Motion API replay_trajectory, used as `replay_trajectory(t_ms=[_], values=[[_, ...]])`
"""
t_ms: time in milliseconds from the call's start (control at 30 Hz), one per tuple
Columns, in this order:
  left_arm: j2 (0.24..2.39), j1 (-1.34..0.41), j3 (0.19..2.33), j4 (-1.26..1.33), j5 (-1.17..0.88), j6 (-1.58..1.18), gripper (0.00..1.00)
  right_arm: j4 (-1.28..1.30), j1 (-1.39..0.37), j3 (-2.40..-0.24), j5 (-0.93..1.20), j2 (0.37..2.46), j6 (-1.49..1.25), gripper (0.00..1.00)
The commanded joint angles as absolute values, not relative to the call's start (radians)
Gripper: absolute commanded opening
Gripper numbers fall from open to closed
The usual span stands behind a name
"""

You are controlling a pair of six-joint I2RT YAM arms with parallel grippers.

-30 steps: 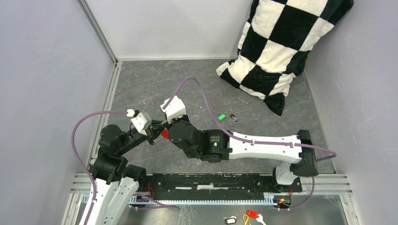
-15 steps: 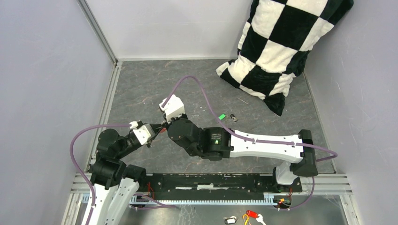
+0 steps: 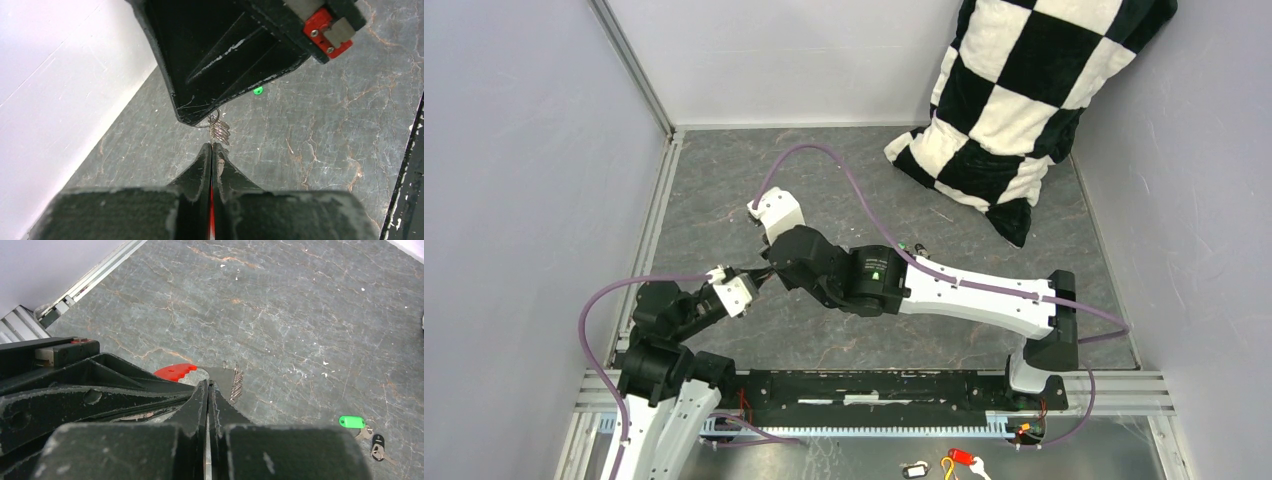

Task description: Put the keys on the keyring

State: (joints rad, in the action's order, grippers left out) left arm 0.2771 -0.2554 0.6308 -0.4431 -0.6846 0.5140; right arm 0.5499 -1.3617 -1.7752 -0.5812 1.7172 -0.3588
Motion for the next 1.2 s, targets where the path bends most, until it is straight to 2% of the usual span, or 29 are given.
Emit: replay_trajectory(t_ms=[0, 1167], values=[[0.251, -0.262, 0.642, -0.384, -0.78, 0.563, 0.02, 0.614, -1.345, -1.865, -0.537, 1.771, -0.35, 0.0], [0.231, -0.262, 0.615, -0.423, -0.66, 0.707, 0.02, 0.68, -1.338, -1.817, -0.491, 1.748, -0.378, 0.0]])
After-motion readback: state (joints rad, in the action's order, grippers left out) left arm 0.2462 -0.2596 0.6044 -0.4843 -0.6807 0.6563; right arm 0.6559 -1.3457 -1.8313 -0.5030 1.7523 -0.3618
